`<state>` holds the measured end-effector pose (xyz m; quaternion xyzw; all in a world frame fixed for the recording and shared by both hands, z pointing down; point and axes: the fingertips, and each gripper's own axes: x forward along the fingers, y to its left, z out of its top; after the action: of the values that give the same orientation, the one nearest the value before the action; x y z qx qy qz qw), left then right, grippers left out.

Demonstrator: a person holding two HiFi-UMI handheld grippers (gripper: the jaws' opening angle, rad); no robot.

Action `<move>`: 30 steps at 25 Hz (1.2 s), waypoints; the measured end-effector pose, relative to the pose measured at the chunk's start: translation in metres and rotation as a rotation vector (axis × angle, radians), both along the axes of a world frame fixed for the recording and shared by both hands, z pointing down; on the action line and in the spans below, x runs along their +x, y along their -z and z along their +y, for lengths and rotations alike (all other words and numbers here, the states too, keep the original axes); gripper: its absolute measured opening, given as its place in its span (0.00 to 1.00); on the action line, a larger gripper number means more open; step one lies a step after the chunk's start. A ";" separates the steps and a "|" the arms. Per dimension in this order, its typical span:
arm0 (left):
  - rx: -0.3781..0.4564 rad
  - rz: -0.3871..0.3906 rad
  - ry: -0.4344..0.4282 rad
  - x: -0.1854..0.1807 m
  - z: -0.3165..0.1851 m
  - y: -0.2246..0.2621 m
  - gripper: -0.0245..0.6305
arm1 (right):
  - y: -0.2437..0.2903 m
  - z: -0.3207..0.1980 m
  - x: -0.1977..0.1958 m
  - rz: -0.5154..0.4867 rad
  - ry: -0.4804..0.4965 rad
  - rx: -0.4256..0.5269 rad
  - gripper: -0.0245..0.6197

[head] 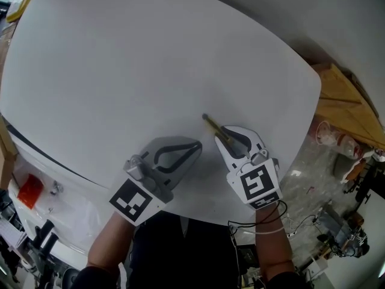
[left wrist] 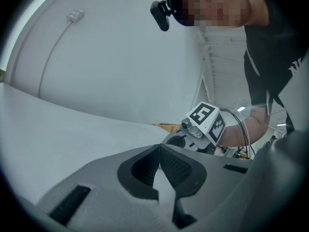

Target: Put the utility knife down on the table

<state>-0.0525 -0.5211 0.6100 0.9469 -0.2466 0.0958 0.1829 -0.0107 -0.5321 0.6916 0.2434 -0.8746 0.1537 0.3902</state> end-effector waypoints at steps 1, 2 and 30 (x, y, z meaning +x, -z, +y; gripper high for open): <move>-0.002 0.003 0.000 0.001 0.001 0.000 0.05 | 0.000 0.000 0.000 -0.009 -0.006 -0.001 0.13; -0.006 0.005 0.001 0.001 0.002 0.000 0.05 | 0.000 0.000 0.000 -0.024 -0.012 -0.004 0.15; 0.160 0.016 -0.072 0.002 0.412 0.279 0.04 | 0.382 0.418 0.070 -1.003 -0.142 0.258 0.05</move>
<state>-0.0503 -0.1087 0.3310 0.9675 -0.2177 0.0747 0.1051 0.0589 -0.1137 0.3092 0.2446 -0.9471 0.1684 -0.1214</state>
